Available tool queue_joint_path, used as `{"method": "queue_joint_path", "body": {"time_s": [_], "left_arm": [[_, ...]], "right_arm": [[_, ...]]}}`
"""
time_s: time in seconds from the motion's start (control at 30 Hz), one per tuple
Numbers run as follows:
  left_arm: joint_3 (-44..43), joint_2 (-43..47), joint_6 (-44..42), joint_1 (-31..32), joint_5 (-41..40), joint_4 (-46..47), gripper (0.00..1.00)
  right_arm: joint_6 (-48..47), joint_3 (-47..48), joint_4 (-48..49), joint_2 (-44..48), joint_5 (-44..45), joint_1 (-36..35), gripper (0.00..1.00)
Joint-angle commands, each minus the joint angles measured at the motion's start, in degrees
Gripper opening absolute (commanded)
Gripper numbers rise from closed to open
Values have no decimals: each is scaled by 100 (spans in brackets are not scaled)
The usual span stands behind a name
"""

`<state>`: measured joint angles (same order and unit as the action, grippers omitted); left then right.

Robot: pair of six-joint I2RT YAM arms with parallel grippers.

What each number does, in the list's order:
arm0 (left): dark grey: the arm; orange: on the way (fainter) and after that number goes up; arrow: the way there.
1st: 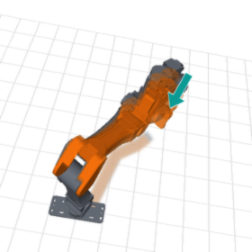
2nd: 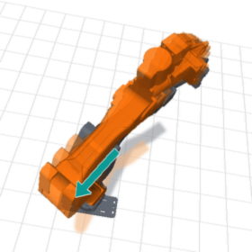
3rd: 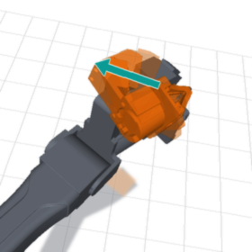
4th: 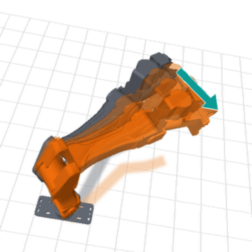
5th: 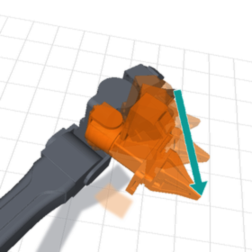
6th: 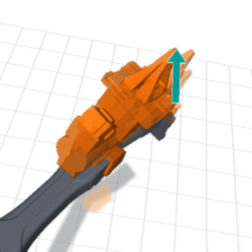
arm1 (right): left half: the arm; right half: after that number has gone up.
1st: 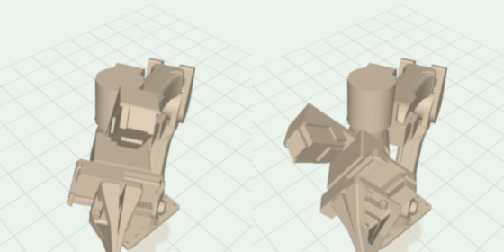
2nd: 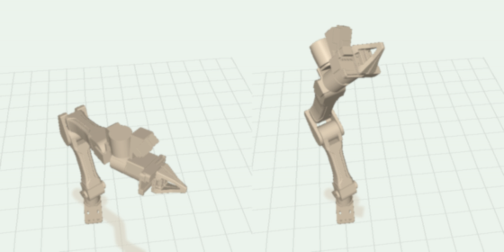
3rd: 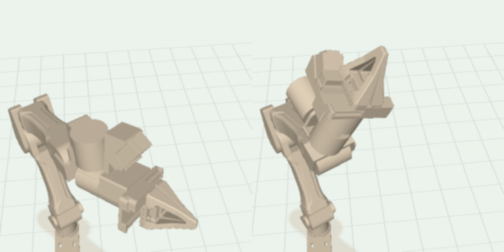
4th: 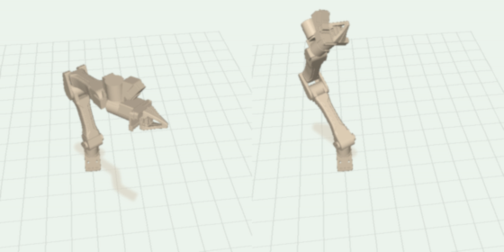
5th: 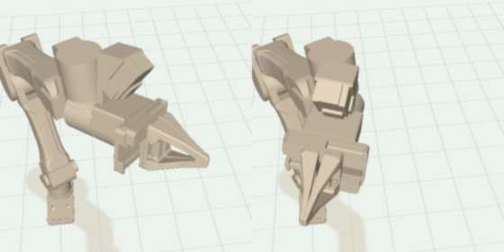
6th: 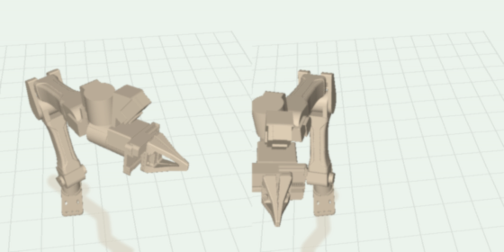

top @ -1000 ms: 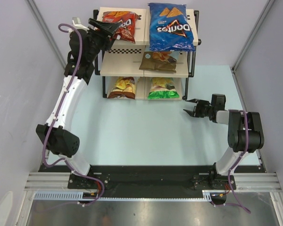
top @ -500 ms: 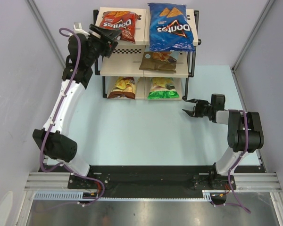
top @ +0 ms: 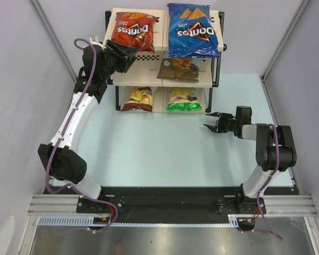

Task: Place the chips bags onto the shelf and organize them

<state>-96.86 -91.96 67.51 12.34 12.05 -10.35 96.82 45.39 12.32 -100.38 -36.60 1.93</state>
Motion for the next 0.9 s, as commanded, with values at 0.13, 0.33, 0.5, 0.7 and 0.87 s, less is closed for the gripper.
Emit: {"method": "queue_joint_path", "body": {"time_s": [0.13, 0.33, 0.5, 0.7, 0.87], "left_arm": [[-254, -76, 52, -30, 122, 393, 56], [-482, -286, 17, -30, 95, 446, 60], [-474, -331, 35, -30, 253, 420, 64], [147, 388, -430, -30, -45, 164, 74], [747, 1127, -835, -65, -291, 288, 76]], "right_arm": [[-58, 164, 52, 18, -137, -9, 56], [-127, 172, -19, 45, -146, -9, 56], [-216, 164, -124, 71, -181, 9, 56], [-391, 181, -159, 159, -102, 18, 58], [-435, 172, -177, 80, -137, -44, 59]]}}
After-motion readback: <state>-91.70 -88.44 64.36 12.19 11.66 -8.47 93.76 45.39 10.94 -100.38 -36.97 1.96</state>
